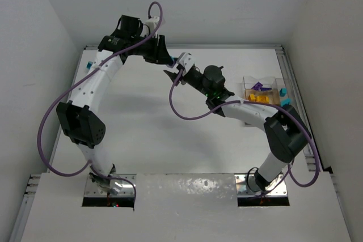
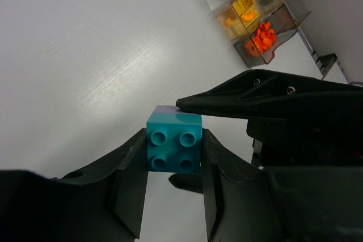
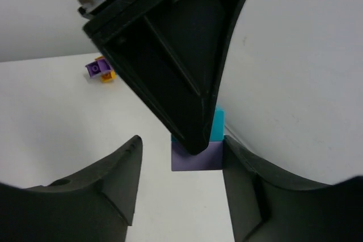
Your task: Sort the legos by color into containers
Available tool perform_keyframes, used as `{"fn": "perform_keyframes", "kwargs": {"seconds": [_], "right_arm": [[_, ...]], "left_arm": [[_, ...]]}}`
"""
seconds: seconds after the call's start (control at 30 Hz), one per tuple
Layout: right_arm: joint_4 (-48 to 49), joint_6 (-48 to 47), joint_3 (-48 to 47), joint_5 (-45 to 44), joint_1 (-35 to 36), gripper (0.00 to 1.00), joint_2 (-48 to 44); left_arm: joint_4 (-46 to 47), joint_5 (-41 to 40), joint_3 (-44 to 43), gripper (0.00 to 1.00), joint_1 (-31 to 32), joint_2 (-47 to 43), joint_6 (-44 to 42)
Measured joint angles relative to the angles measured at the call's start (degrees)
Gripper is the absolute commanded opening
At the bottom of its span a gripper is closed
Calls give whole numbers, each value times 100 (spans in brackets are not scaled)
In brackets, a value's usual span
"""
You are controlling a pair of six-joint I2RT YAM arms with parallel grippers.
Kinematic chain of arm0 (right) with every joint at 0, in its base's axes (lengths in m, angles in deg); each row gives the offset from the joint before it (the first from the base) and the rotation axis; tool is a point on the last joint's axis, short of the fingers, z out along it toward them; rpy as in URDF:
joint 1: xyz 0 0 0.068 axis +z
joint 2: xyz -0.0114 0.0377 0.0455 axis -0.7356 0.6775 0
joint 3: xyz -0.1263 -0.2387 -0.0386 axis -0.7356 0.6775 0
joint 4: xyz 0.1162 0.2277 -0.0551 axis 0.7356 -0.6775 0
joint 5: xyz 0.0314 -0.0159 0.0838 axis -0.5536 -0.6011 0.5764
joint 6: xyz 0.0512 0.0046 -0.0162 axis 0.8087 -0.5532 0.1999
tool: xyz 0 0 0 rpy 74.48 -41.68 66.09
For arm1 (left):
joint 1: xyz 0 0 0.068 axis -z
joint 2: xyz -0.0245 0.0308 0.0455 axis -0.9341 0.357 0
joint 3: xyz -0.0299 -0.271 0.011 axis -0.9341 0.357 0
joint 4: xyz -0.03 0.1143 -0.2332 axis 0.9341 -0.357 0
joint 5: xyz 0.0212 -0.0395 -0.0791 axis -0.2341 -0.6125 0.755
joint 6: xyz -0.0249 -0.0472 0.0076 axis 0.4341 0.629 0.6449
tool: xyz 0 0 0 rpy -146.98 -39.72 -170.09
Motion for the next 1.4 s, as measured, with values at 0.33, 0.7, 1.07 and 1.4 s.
{"fn": "perform_keyframes", "kwargs": {"seconds": [0.33,0.7,1.07,1.4], "right_arm": [[201,22,-44,-229,-15,10,131],[249,55,-42,-227,-15,0,175],[278,-57,2,-208,-9,0,160],[245,-129,13,-184,2,0,146]], "left_arm": [[-42,31,52,0,-7,-15,2],[26,50,105,0,-17,-17,39],[26,125,105,47,-11,-17,79],[-4,11,87,30,-11,-17,17]]}}
